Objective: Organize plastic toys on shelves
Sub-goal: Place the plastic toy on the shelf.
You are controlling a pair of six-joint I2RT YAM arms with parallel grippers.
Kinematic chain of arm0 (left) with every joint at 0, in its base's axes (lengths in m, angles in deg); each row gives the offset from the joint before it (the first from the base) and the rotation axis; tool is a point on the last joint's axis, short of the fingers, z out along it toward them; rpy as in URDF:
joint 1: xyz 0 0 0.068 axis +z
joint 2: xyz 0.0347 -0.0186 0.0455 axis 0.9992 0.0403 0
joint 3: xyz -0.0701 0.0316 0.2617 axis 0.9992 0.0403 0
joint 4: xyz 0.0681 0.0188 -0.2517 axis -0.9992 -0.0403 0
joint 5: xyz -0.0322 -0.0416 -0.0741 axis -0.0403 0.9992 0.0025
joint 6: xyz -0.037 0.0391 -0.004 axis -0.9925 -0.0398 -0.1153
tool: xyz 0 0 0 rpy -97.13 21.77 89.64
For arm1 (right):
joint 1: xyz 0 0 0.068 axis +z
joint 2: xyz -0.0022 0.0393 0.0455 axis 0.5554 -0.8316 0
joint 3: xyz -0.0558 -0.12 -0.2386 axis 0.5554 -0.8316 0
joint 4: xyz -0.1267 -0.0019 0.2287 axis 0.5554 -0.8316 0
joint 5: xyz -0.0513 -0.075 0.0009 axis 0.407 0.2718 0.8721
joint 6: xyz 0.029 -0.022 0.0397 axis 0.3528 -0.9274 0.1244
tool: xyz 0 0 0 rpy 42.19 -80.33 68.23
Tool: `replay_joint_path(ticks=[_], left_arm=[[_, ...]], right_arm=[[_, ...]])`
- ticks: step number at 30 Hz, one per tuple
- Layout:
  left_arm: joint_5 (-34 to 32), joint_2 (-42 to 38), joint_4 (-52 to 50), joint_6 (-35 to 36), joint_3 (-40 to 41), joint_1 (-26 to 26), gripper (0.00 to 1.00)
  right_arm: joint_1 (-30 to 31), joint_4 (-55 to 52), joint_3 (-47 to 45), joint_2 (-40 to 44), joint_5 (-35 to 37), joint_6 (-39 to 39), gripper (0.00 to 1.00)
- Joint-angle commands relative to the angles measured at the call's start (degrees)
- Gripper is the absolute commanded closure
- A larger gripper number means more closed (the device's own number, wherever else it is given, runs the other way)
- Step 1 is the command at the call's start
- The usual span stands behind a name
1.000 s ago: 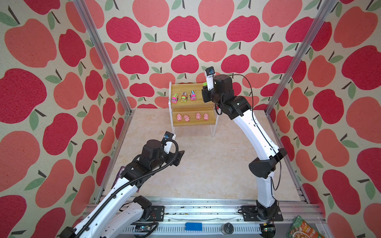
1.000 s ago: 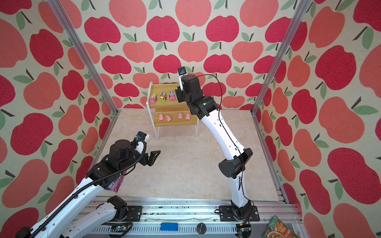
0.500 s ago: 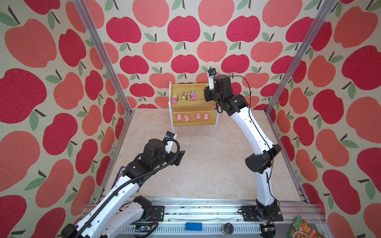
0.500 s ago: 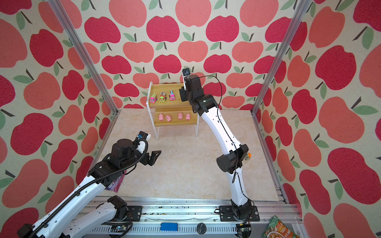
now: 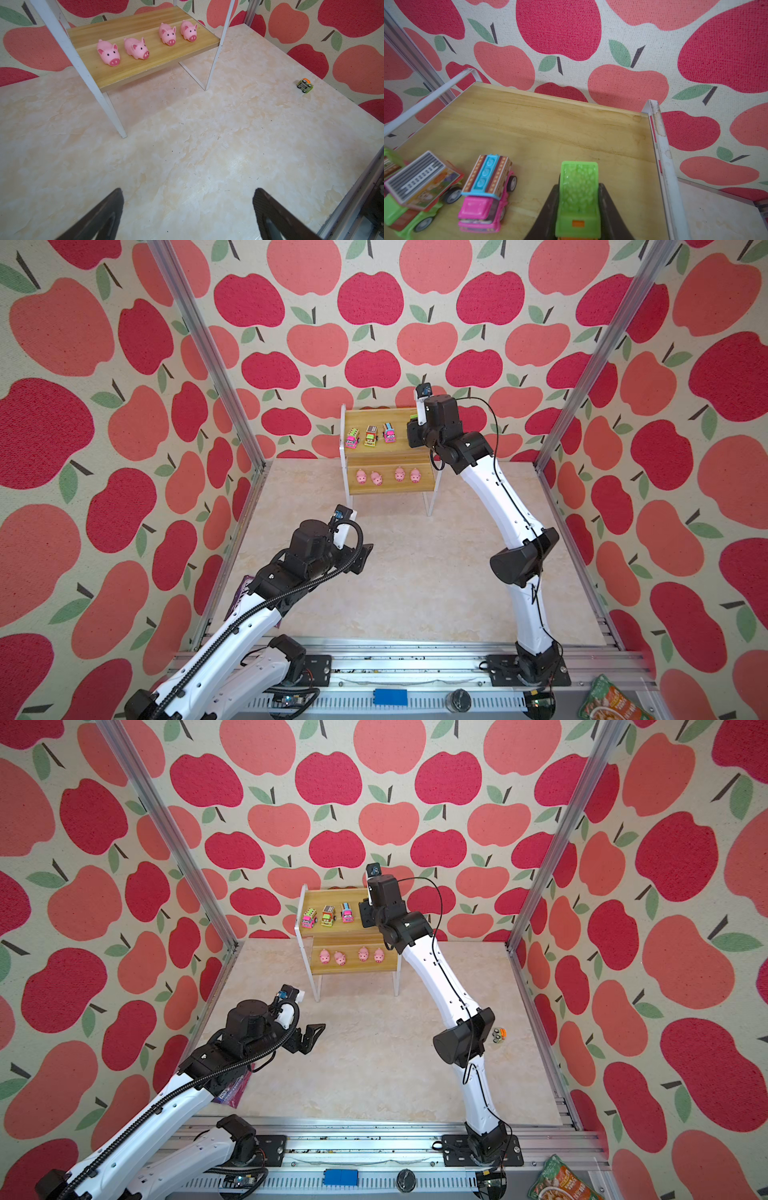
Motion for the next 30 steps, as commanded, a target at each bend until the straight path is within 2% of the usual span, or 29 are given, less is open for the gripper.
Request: replay_joint_path(ticks=[1,25,30], left_arm=[[0.75,-0.06,1.11,0.99,0.31,-0.07,0.01],[0.75,-0.08,0.93,0.9,0.14,-0.06,0.01],[0.67,0.01,1.0,0.9,0.14,-0.05,0.01]], right_arm=[[-0.49,-1.2,1.76,-0.84,-0.67,1.23,0.79],[-0.45,-2.34,1.95,-2.59,-1.25,1.62,0.75],[-0.44,-1.61,2.22,-2.6,-1.75,1.58,0.68]])
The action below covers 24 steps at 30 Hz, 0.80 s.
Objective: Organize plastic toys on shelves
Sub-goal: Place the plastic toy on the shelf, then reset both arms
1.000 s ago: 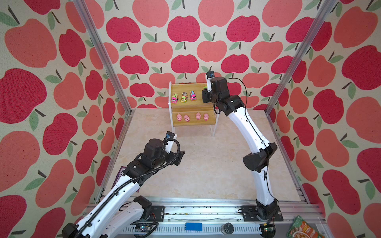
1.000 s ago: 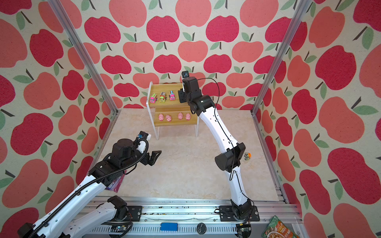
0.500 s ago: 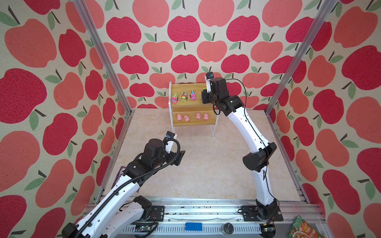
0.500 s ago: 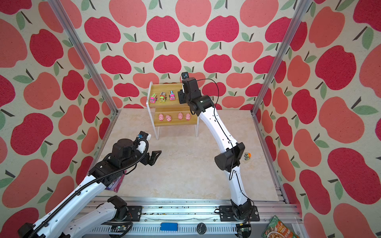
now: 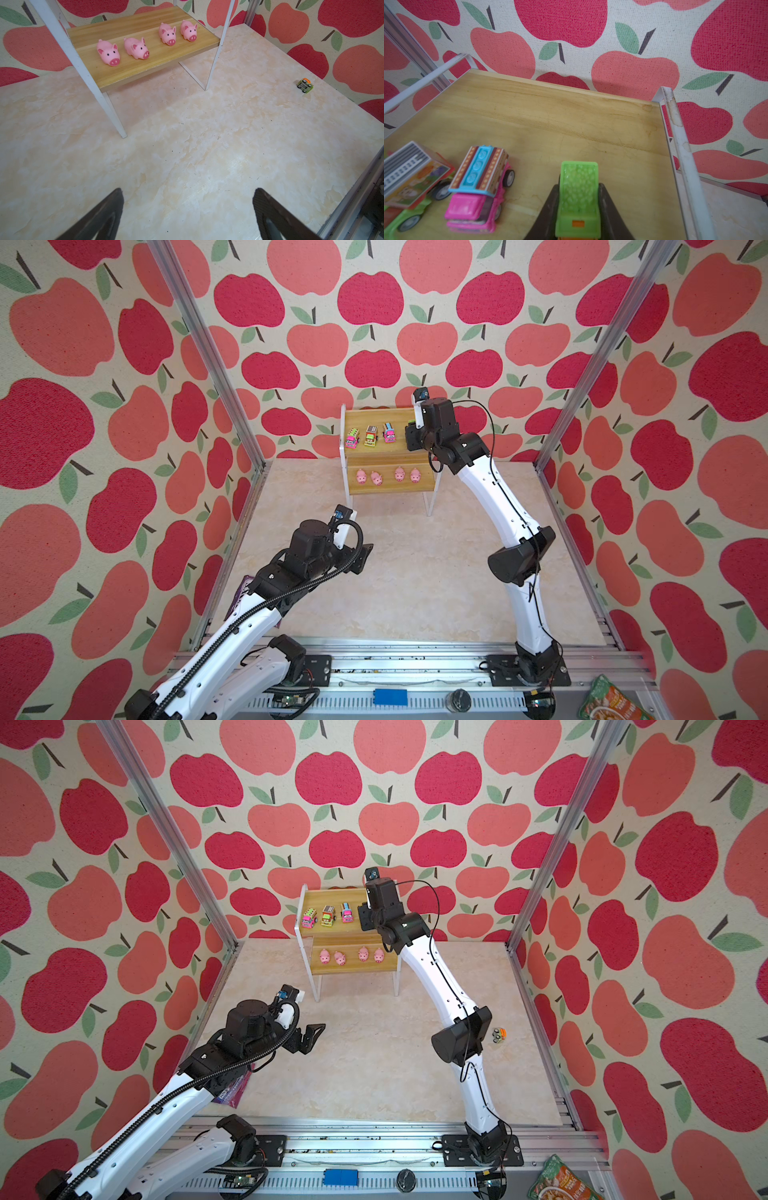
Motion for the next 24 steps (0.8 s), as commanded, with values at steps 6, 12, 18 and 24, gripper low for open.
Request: replay_joint_path(ticks=[6,12,18,24], left_arm=[[0.59,0.11,0.93,0.93,0.16,-0.05,0.01],[-0.26,0.2,1.02,1.01,0.36,0.09,0.01],[-2.07,0.1,1.51,0.6,0.66,1.06,0.01],[-4.6,-2.45,3.7,-1.32,1.75,6.19,0.01]], right_arm=[[-0.45,0.62,3.32,-1.11,-1.7,0.1,0.52],[-0.44,3.16,4.88,0.33,-2.83,-2.02,0.39],[-0.61,5.23,4.8,4.9,-1.22,-5.91,0.25],[-1.6,5.89,-5.15,14.02,2.52,-11.41,0.09]])
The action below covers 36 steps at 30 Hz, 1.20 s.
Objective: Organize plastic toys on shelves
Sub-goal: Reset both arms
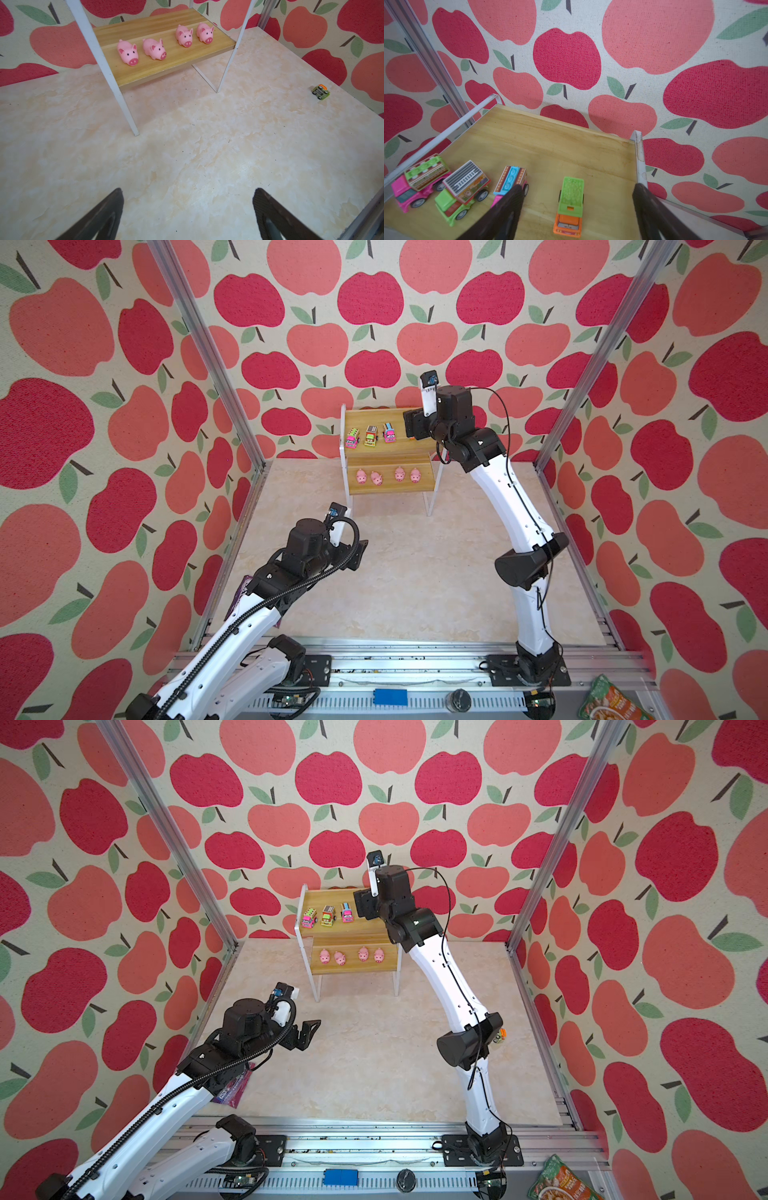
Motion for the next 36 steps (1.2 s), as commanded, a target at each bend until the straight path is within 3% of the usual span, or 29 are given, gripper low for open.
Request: replay_joint_path(ticks=[1,2,14,18,21,24,26,29,31,34,35,36], left_arm=[[-2.87,-2.17,3.5,-1.36,1.55,3.56,0.01],[-3.57,-2.6,3.97,-1.76,1.77,4.97,0.01],[-9.32,0.91,11.35,-11.16,4.52,25.66,0.01],[-8.53,4.15,19.77,-7.8,7.77,27.13,0.01],[-6.94,7.51,26.77,-5.12,10.73,27.14,0.01],[-8.08,13.73,30.4,-4.17,11.21,27.47,0.01],[-9.33,19.77,34.76,-3.15,12.1,27.64,0.01],[-8.28,28.29,50.15,-2.72,16.44,28.77,0.01],[-9.02,32.85,41.53,-4.67,11.58,30.02,0.01],[-8.91,36.56,55.84,-2.02,17.62,30.56,0.01],[-10.3,35.36,50.53,-3.31,16.14,30.56,0.01],[-11.59,35.25,52.37,-3.79,16.95,30.73,0.01]], right_arm=[[-1.59,3.01,-7.65,8.73,3.18,-4.28,0.05],[-2.33,4.75,-12.67,11.67,3.34,-4.61,0.01],[-17.72,31.99,-76.64,43.26,-2.96,-4.72,0.01],[-20.98,48.54,-99.2,49.07,-1.7,-5.86,0.01],[-23.67,60.11,-111.27,47.87,-2.34,-5.64,0.01],[-25.08,72.2,-119.0,42.62,-2.94,-5.96,0.01],[-25.27,69.72,-118.3,42.55,-3.27,-5.53,0.01],[-26.64,81.69,-121.31,40.37,-5.46,-8.65,0.01],[-27.69,79.6,-120.58,40.05,-7.01,-9.29,0.01],[-28.4,74.52,-120.89,42.39,-7.93,-7.87,0.01],[-28.4,74.98,-122.0,42.98,-7.93,-8.09,0.01],[-28.53,75.89,-123.11,43.18,-7.31,-8.08,0.01]])
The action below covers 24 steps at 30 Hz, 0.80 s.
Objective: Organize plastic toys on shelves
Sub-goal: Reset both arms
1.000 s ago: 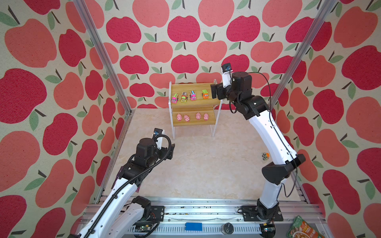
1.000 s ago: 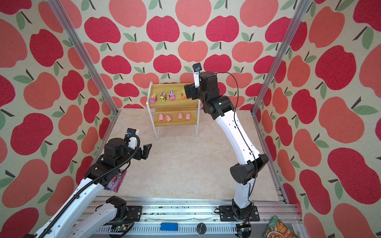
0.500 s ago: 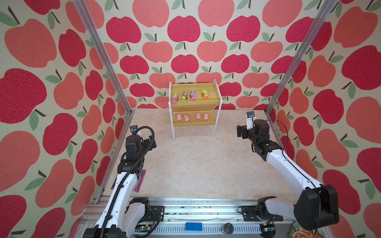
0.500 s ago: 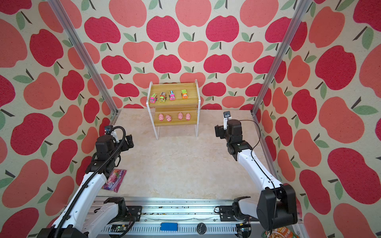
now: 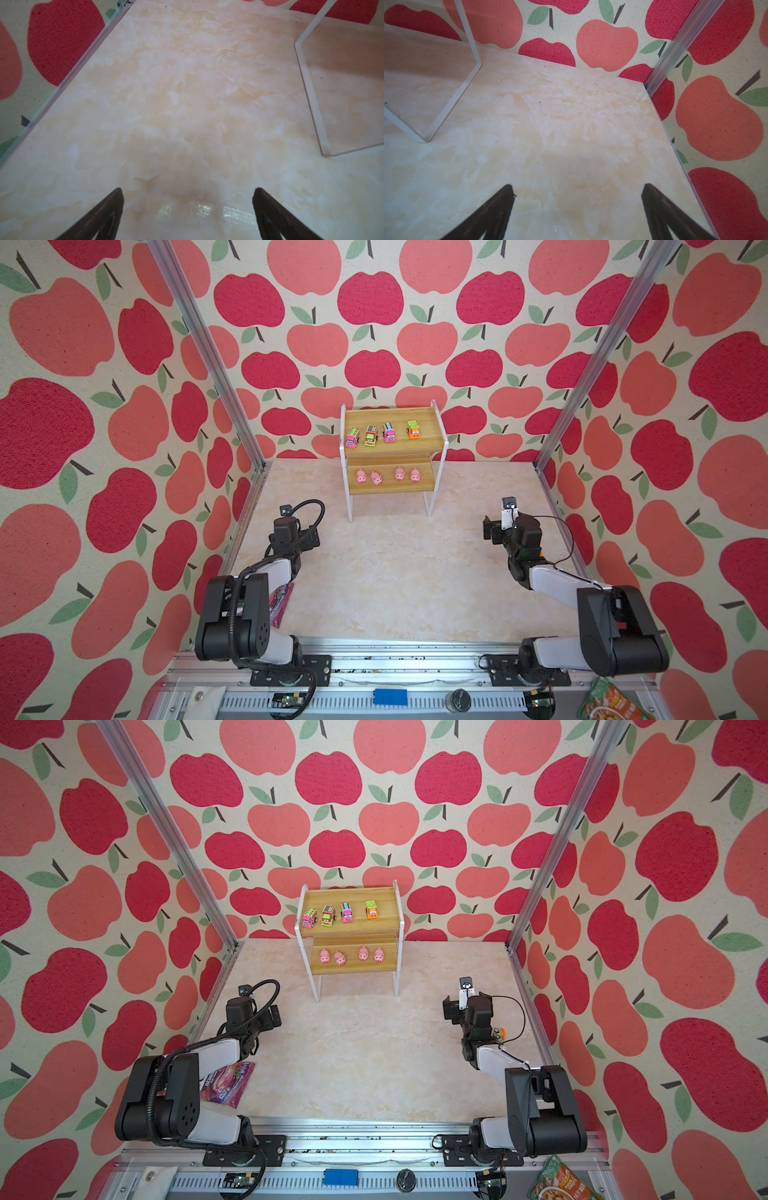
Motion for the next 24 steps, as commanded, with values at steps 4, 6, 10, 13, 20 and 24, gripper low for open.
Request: replay_joint_path(ticks=[4,6,10,13,20,24], left_arm=[[-1.45,-1.08,26.38,3.41,8.87,2.34,0.01],[0.43,1.84,30.79,2.23,10.32,3.43,0.01],[-0.89,8.39,35.26,7.56,9.02,-0.4,0.01],[-1.92,7.7,33.38,3.69,8.67,2.17,0.01],[-2.89,7.99,33.6,4.24,8.58,1.59,0.01],[-3.11,8.0,34.01,4.58,8.59,1.32,0.01]], right_arm=[[-1.63,7.12,-3.77,-3.34,-2.55,1.49,0.01],[-1.73,6.18,-3.32,-3.65,-2.62,1.07,0.01],[-4.98,22.52,-9.42,-7.92,-5.71,3.47,0.01],[-6.18,25.26,-9.45,-11.24,-7.62,4.46,0.01],[-5.65,20.59,-5.9,-13.41,-7.9,3.03,0.01],[-5.67,20.22,-5.86,-13.13,-6.57,3.75,0.01]])
